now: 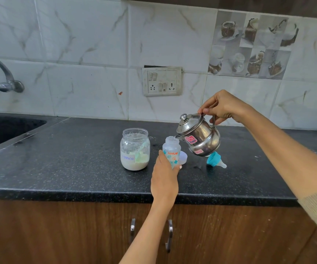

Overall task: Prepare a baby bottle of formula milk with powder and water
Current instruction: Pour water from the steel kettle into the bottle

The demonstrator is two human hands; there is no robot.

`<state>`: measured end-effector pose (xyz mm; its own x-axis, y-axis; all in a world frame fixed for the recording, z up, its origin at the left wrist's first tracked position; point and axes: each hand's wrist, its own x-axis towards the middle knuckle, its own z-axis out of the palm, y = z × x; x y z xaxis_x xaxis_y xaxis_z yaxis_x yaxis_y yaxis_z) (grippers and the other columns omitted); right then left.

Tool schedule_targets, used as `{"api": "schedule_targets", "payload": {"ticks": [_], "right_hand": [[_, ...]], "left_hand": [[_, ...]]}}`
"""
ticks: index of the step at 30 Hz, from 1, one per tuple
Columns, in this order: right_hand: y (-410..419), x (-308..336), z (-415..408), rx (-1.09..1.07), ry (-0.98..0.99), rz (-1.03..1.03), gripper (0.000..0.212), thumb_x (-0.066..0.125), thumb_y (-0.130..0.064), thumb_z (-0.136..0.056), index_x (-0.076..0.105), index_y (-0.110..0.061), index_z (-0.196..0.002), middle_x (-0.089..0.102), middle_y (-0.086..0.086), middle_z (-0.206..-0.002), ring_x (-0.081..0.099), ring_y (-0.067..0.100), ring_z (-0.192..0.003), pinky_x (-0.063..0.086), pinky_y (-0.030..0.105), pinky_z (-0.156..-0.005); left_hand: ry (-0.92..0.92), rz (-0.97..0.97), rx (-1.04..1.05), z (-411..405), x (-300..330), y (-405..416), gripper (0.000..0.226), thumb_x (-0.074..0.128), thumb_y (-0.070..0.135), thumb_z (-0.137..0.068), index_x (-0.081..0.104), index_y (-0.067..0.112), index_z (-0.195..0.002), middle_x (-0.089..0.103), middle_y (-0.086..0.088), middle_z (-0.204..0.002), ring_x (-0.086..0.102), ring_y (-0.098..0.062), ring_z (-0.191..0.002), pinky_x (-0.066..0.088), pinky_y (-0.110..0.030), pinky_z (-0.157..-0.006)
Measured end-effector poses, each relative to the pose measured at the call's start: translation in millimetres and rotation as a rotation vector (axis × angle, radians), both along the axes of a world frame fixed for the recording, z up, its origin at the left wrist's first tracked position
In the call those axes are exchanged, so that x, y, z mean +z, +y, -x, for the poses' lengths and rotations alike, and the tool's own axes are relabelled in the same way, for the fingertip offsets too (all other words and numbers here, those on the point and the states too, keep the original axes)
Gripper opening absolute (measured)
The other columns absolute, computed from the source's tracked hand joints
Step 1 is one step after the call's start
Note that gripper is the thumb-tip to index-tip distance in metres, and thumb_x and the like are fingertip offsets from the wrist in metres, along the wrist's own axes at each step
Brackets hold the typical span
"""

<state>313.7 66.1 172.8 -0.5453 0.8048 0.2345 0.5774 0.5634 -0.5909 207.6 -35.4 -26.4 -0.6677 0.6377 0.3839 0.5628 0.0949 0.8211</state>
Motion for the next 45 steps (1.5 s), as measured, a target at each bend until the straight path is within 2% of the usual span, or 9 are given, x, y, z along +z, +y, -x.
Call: {"api": "schedule_targets", "payload": {"ticks": [4, 9, 24, 35, 42, 45], "right_hand": [[-1.3, 0.5, 1.1, -0.001, -0.002, -0.003, 0.019, 0.059, -0.006, -0.090, 0.070, -0.007, -0.106, 0.067, 0.010, -0.097, 0.066, 0.027, -0.083, 0.058, 0.036, -0.076], [-1.6, 1.2, 1.8, 0.001, 0.004, -0.005, 0.018, 0.059, -0.006, -0.090, 0.071, -0.007, -0.104, 0.067, 0.010, -0.096, 0.066, 0.028, -0.085, 0.057, 0.041, -0.082], [-4.1, 3.2, 3.5, 0.001, -0.018, -0.011, 0.019, 0.059, -0.005, -0.090, 0.071, -0.008, -0.105, 0.067, 0.010, -0.095, 0.066, 0.029, -0.087, 0.056, 0.039, -0.082], [-4.1, 3.1, 4.7, -0.005, -0.021, -0.017, 0.019, 0.058, -0.005, -0.091, 0.071, -0.007, -0.104, 0.066, 0.010, -0.093, 0.064, 0.026, -0.080, 0.056, 0.040, -0.082], [-3.7, 3.8, 5.5, -0.012, -0.029, -0.033, 0.019, 0.058, -0.006, -0.090, 0.071, -0.008, -0.104, 0.065, 0.009, -0.092, 0.063, 0.020, -0.068, 0.057, 0.037, -0.079], [-4.0, 3.6, 5.5, -0.014, -0.027, -0.031, 0.019, 0.058, -0.005, -0.090, 0.071, -0.008, -0.104, 0.066, 0.010, -0.093, 0.063, 0.021, -0.072, 0.057, 0.037, -0.079]], "left_hand": [[0.003, 0.011, 0.005, -0.4, 0.9, 0.0, 0.064, 0.062, 0.026, -0.089, 0.029, 0.020, -0.143, 0.047, 0.002, -0.138, 0.045, -0.016, -0.127, 0.042, -0.031, -0.097], [-0.002, 0.013, 0.005, -0.9, 1.6, -0.4, 0.063, 0.062, 0.027, -0.089, 0.029, 0.021, -0.142, 0.047, 0.003, -0.138, 0.045, -0.016, -0.127, 0.042, -0.032, -0.097], [-0.010, 0.019, 0.005, -0.3, 1.2, -0.1, 0.064, 0.062, 0.028, -0.088, 0.028, 0.021, -0.143, 0.047, 0.003, -0.138, 0.046, -0.016, -0.127, 0.043, -0.033, -0.097], [0.008, 0.030, -0.003, -0.7, 3.3, -1.6, 0.064, 0.061, 0.028, -0.089, 0.028, 0.019, -0.143, 0.046, 0.002, -0.138, 0.045, -0.016, -0.127, 0.042, -0.031, -0.097], [-0.002, 0.029, -0.002, -0.3, 2.4, -0.8, 0.065, 0.062, 0.027, -0.089, 0.028, 0.019, -0.144, 0.046, 0.002, -0.139, 0.044, -0.016, -0.128, 0.041, -0.031, -0.098], [0.002, 0.033, 0.001, -0.2, 2.3, -0.9, 0.067, 0.062, 0.027, -0.089, 0.026, 0.019, -0.145, 0.045, 0.001, -0.141, 0.043, -0.016, -0.129, 0.041, -0.031, -0.099]]}}
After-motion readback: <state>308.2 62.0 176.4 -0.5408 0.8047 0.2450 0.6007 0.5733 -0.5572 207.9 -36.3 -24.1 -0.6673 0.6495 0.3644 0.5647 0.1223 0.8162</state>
